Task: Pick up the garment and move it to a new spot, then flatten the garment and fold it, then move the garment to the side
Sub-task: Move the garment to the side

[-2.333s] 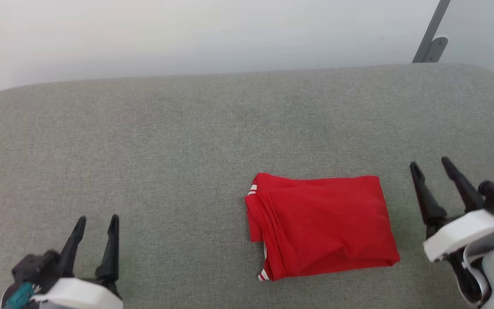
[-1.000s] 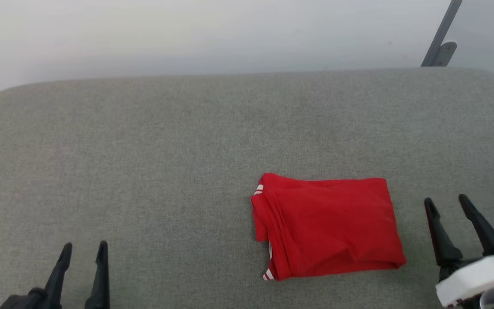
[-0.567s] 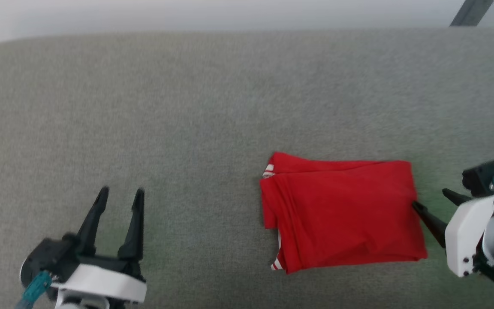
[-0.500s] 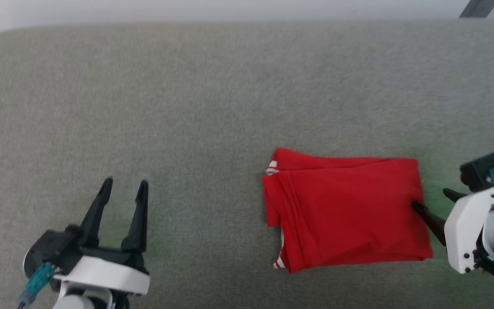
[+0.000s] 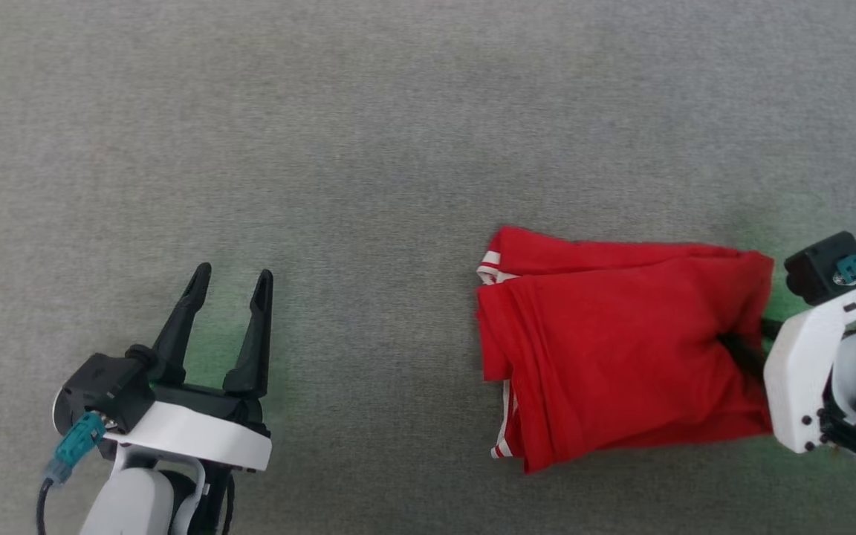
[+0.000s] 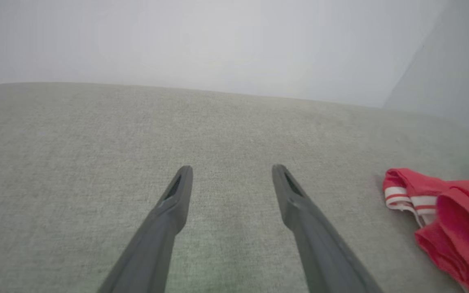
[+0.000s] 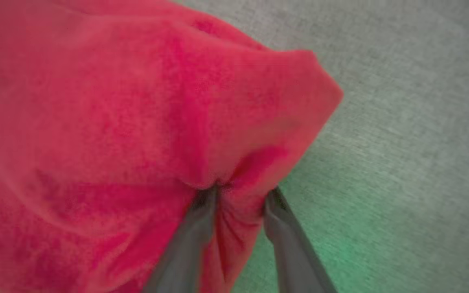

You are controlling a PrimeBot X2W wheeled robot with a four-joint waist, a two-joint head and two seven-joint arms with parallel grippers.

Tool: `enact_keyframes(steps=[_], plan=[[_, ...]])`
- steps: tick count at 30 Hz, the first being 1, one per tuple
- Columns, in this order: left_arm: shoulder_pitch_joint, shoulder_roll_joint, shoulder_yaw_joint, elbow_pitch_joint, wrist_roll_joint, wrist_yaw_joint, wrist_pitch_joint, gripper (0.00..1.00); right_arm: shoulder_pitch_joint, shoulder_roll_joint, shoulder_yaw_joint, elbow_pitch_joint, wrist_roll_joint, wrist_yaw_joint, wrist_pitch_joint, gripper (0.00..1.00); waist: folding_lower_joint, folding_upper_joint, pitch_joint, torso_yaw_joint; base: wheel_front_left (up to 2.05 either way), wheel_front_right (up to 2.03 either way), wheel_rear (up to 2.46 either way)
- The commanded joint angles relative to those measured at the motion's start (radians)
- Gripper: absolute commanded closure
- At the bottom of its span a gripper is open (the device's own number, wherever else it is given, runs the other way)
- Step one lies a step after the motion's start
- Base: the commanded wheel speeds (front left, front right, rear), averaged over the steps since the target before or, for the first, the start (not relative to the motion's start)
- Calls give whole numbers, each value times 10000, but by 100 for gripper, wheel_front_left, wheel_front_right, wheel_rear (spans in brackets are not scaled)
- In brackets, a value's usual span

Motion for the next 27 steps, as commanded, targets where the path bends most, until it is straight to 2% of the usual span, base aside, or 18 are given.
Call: enact_keyframes(steps=[1, 6, 9, 14, 21, 27], plan=[[-174, 66, -18, -12, -66, -17, -18, 0, 192, 273, 165, 364, -25, -9, -77, 100, 0, 0, 47, -210, 0, 0, 0], [-462, 392, -83, -142, 23, -17, -19, 0, 44, 197, -1016, 310, -260, -42, -879, 100, 0, 0, 250, -871, 0, 0, 0], [-769, 690, -156, -301, 53, -17, -19, 0, -62, 256, -1888, 304, -354, -27, -1309, 100, 0, 0, 517, -1314, 0, 0, 0], [-1657, 1275, -505, -653, 82, -17, -19, 0, -427, -8, -3433, 666, -675, -21, -1868, 100, 0, 0, 1184, -1911, 0, 0, 0], [-3415, 2143, -1059, -1073, 30, -17, -18, 0, -1599, -573, -5315, 2186, -1811, -15, -2944, 100, 0, 0, 2191, -2355, 0, 0, 0], [-4560, 2658, -1267, -1370, -55, -17, -18, 0, -3156, -567, -6451, 3595, -3216, -17, -4088, 100, 0, 0, 2839, -2483, 0, 0, 0]])
